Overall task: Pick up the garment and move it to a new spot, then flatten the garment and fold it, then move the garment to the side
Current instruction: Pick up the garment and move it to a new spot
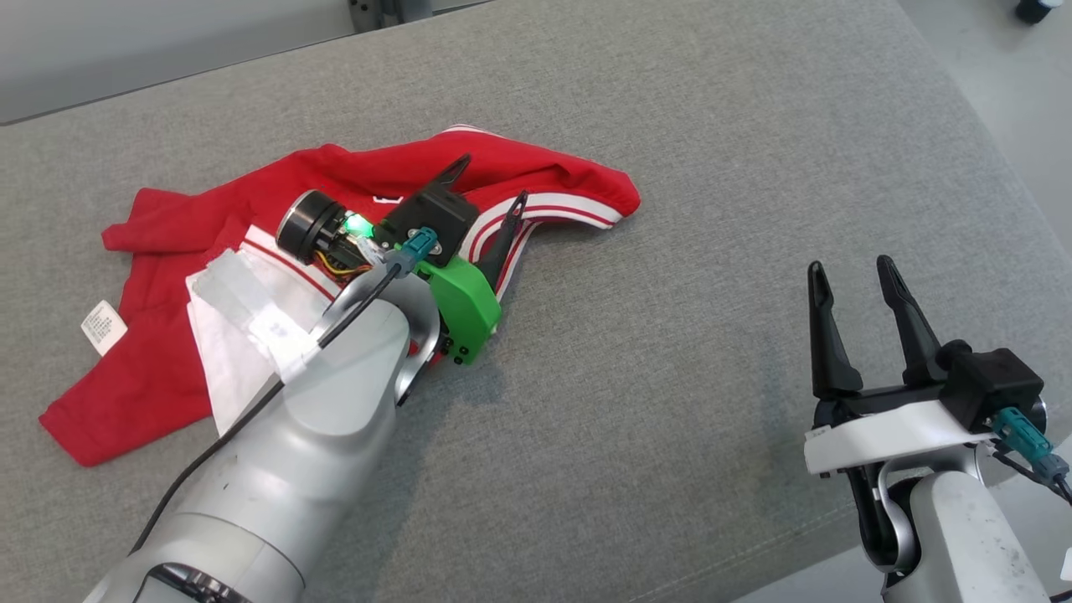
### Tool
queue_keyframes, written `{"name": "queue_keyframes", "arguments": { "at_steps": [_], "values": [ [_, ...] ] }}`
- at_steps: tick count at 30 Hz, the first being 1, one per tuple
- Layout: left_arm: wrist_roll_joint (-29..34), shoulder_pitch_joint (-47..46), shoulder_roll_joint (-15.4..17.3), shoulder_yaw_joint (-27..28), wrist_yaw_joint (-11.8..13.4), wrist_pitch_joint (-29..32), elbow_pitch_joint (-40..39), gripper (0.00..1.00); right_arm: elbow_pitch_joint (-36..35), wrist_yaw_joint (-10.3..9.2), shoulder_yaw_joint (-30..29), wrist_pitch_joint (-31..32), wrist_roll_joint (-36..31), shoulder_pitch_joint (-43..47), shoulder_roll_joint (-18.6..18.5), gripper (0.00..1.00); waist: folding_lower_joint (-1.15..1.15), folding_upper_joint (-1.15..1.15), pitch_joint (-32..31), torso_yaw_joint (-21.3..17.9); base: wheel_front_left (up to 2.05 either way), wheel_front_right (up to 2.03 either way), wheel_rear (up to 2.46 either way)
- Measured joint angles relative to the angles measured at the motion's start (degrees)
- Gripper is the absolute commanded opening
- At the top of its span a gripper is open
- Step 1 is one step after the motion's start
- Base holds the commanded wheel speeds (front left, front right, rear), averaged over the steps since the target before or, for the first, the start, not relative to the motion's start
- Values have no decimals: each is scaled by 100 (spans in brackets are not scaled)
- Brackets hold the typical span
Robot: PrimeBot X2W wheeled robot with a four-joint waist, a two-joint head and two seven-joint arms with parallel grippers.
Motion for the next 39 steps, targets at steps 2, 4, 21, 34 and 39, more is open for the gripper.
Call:
{"name": "queue_keyframes", "arguments": {
  "at_steps": [2, 4, 21, 34, 39],
  "values": [
    [-57, 63, 2, 33, 9, -44, 3, 100, 0, 0, -9, 0, -37, 1, 3, 100, 0, 0, 7, 62, 0, 0, 0],
    [-133, 154, -1, 112, 23, -52, -37, 100, 4, 0, -29, 0, -86, 6, 5, 100, 0, 0, -8, 144, 0, 0, 0],
    [-276, 2240, 334, 1349, 633, -77, -2288, 100, 53, 0, -209, 0, -425, 366, 5, 100, 0, 0, -846, 1026, 0, 0, 0],
    [-78, 4420, 514, 2616, 1003, -77, -3806, 100, 37, 0, -101, 0, -452, 732, 4, 100, 0, 0, -1422, 1269, 0, 0, 0],
    [62, 4859, 379, 2846, 955, -77, -4028, 100, 79, 0, -67, 0, -435, 871, 3, 100, 0, 0, -1529, 1311, 0, 0, 0]
  ]
}}
